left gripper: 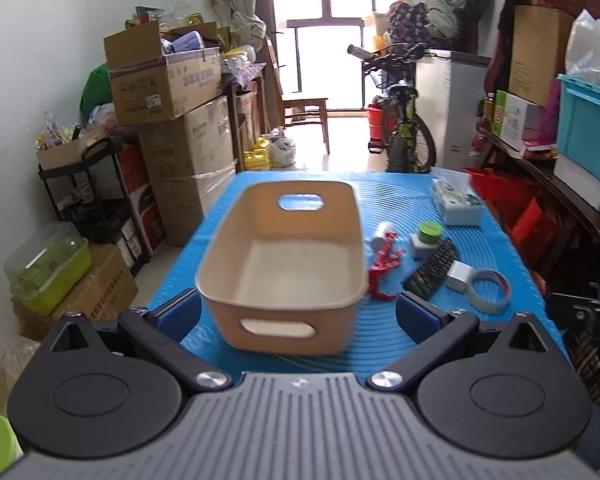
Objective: Organize rigid objects
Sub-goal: 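Grasp the beige basket rim with left tool while right tool grasps the yellow toy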
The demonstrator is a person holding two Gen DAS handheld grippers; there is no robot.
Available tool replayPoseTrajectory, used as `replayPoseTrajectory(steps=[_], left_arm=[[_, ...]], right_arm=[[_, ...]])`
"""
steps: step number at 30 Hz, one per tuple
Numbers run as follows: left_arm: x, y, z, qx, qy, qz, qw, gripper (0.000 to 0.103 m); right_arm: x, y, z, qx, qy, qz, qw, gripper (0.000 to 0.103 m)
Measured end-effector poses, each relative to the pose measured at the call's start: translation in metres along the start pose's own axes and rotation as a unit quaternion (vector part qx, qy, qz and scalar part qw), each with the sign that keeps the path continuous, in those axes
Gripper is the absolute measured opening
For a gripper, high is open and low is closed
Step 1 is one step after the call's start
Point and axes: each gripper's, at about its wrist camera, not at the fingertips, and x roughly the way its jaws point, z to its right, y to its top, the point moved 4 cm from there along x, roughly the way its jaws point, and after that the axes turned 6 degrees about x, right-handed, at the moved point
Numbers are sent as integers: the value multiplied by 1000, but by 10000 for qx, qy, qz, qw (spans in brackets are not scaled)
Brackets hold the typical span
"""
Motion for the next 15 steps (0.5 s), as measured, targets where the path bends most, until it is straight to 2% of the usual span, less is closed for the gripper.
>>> replayPoseTrajectory(steps=[5, 12, 13, 14, 15], left_arm=[[25, 18, -33, -385, -239, -160, 9988, 102], [76, 24, -68, -361, -470, -619, 9963, 101], [82, 24, -73, -396, -482, -643, 9960, 99], [89, 24, -78, -429, -479, -674, 9957, 90], [98, 24, -82, -447, -472, -759, 9950, 86]], right_arm=[[26, 18, 2, 3, 32, -24, 10000, 101], [77, 26, 0, -139, -113, -237, 9996, 101], [86, 25, -1, -204, -127, -291, 9993, 101], [94, 24, -2, -273, -131, -340, 9990, 101], [102, 23, -4, -342, -146, -401, 9985, 101]])
